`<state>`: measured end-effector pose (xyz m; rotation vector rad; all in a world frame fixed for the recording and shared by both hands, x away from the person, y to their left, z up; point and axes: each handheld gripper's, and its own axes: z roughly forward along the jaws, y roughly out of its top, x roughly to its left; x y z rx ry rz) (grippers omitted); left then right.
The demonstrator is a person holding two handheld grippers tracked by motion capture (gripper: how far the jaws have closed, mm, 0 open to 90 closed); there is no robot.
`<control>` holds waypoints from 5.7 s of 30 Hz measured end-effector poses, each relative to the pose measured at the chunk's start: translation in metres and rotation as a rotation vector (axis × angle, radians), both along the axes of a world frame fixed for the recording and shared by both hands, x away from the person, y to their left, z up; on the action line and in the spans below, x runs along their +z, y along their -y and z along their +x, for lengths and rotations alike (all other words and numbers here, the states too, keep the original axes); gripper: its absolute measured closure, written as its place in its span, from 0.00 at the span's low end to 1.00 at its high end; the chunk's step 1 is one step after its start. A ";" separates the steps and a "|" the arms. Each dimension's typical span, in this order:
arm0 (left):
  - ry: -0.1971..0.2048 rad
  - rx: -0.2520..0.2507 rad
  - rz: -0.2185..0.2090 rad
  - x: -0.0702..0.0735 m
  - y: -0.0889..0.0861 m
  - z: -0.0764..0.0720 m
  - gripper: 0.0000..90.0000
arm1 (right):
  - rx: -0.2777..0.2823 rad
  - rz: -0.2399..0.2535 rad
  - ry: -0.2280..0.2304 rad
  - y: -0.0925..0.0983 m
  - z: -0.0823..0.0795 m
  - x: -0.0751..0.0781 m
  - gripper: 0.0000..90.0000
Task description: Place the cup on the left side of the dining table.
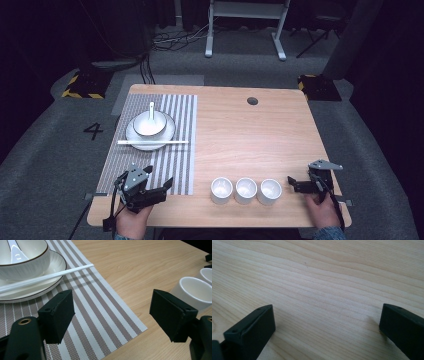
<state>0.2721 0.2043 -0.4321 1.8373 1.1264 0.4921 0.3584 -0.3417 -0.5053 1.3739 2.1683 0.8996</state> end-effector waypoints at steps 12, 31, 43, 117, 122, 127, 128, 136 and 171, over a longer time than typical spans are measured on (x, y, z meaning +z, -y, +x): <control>0.009 -0.071 0.011 0.006 0.024 0.011 0.22 | -0.001 0.000 0.000 0.000 0.000 0.000 0.00; 0.031 -0.219 -0.019 0.018 0.082 0.021 0.20 | -0.001 0.000 0.000 0.000 0.000 0.000 0.00; 0.039 -0.278 -0.023 0.029 0.121 0.024 0.20 | -0.001 0.001 0.000 0.000 0.000 0.000 0.00; -0.073 -0.248 0.101 -0.067 0.168 0.018 0.29 | -0.007 -0.002 0.000 0.000 -0.002 0.000 0.00; -0.070 -0.248 0.101 -0.067 0.168 0.018 0.29 | -0.008 -0.001 0.000 0.000 -0.002 0.000 0.00; -0.068 -0.249 0.105 -0.067 0.168 0.017 0.29 | -0.007 -0.002 0.000 0.000 -0.002 0.000 0.00; -0.067 -0.250 0.107 -0.067 0.168 0.017 0.29 | -0.008 -0.002 0.000 0.000 -0.002 0.000 0.00; -0.081 -0.255 0.086 -0.058 0.165 0.018 0.29 | -0.008 -0.002 0.000 0.000 -0.002 0.000 0.00; -0.039 -0.274 0.097 0.023 0.146 0.027 0.29 | -0.008 -0.002 0.000 0.000 -0.002 0.000 0.00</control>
